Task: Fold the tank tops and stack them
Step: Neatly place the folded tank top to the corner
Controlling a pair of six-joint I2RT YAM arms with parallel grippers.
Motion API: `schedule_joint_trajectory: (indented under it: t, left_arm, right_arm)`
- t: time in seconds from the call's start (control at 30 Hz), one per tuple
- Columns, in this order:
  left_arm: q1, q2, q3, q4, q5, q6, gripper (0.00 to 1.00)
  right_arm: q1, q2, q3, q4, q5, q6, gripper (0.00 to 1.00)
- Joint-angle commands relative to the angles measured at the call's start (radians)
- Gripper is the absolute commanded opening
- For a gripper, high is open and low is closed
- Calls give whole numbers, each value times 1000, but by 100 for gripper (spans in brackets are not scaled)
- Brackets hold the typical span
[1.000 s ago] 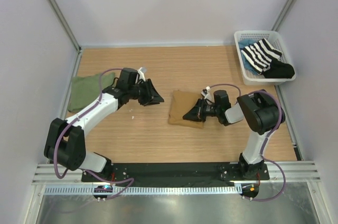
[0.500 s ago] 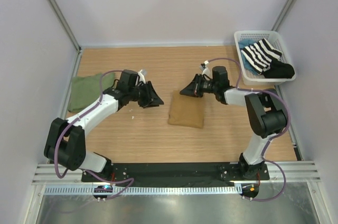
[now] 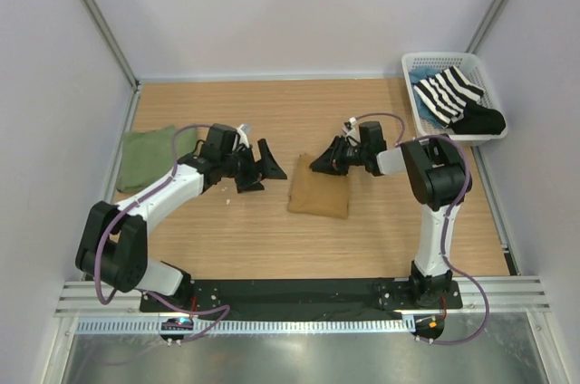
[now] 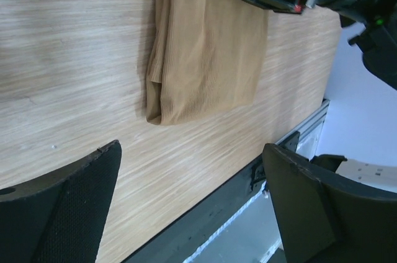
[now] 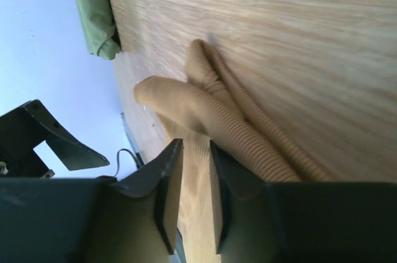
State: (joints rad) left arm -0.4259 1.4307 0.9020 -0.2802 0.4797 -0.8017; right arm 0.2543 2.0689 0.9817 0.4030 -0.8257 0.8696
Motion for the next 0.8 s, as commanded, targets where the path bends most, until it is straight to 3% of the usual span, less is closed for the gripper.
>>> schedule_joint_trajectory:
  t: [0.0, 0.13, 0.23, 0.37, 0.53, 0.63, 0.77]
  left_arm:
    - [-1, 13, -9, 58, -46, -8, 97]
    - [-11, 54, 5, 64, -50, 1, 99]
    - [-10, 50, 44, -46, -186, 62, 99]
    - [68, 62, 136, -192, -392, 131, 99]
    - [111, 123, 288, -417, -942, 153, 96]
    - [133, 217, 389, -493, -1103, 193, 92]
    - [179, 371, 534, -571, -1200, 245, 87]
  right_arm:
    - [5, -137, 14, -114, 106, -105, 31]
    - [5, -347, -5, -321, 210, -202, 53]
    - [5, -474, -18, -501, 351, -309, 62]
    - [7, -616, -72, -664, 545, -342, 65]
    - [5, -777, -201, -739, 588, -362, 65]
    - [5, -858, -250, -779, 583, -374, 65]
    - [5, -937, -305, -825, 602, -367, 65]
